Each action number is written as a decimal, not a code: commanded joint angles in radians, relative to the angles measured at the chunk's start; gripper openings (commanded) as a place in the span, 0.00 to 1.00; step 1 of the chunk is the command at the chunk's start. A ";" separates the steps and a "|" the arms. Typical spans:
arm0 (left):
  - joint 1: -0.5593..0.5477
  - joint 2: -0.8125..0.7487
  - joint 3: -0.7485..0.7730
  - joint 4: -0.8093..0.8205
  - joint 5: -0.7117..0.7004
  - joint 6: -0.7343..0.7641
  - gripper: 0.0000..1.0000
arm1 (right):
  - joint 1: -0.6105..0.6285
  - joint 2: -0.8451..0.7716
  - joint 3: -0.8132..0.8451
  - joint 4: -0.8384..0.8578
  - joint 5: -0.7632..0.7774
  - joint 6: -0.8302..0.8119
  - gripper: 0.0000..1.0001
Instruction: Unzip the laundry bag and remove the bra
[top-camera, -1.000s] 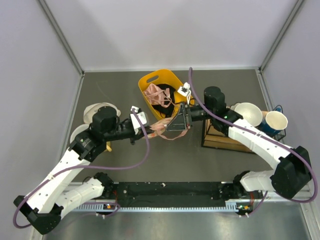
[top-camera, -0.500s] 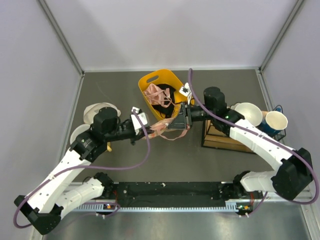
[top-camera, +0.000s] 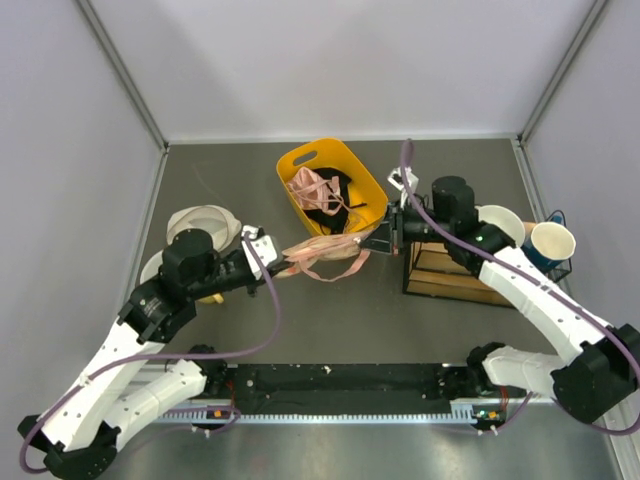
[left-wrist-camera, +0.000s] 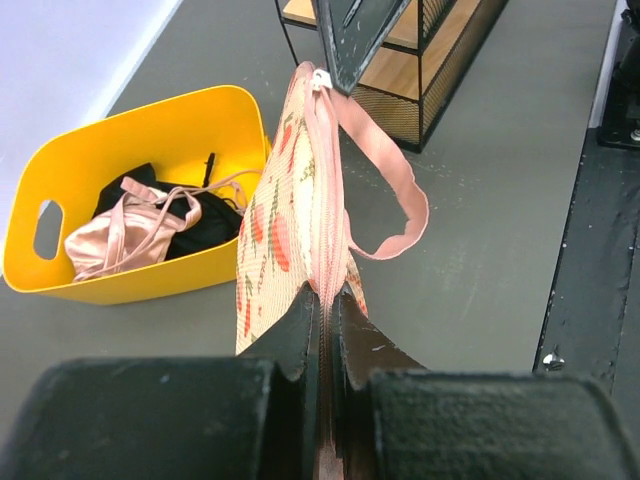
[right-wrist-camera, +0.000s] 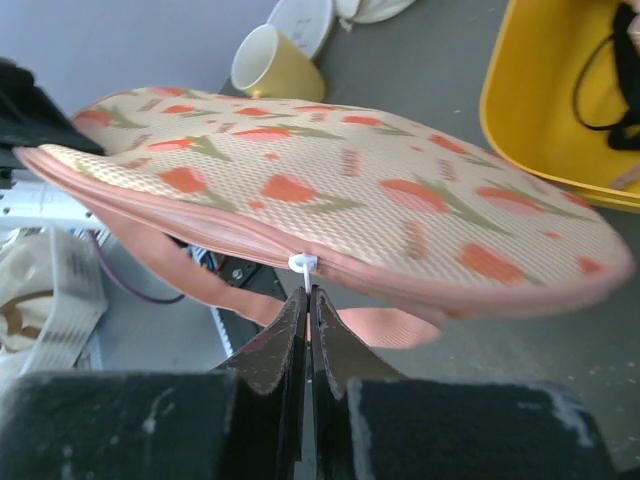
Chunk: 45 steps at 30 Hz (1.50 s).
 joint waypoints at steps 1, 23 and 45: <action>0.004 -0.053 0.020 0.011 -0.067 0.025 0.00 | -0.062 -0.061 -0.005 -0.059 0.047 -0.054 0.00; 0.004 -0.058 -0.101 0.020 -0.018 -0.183 0.00 | -0.013 -0.079 0.024 -0.127 -0.046 -0.085 0.00; 0.003 0.181 -0.069 0.242 -0.041 -0.371 0.99 | 0.067 0.037 0.039 -0.110 0.012 -0.080 0.00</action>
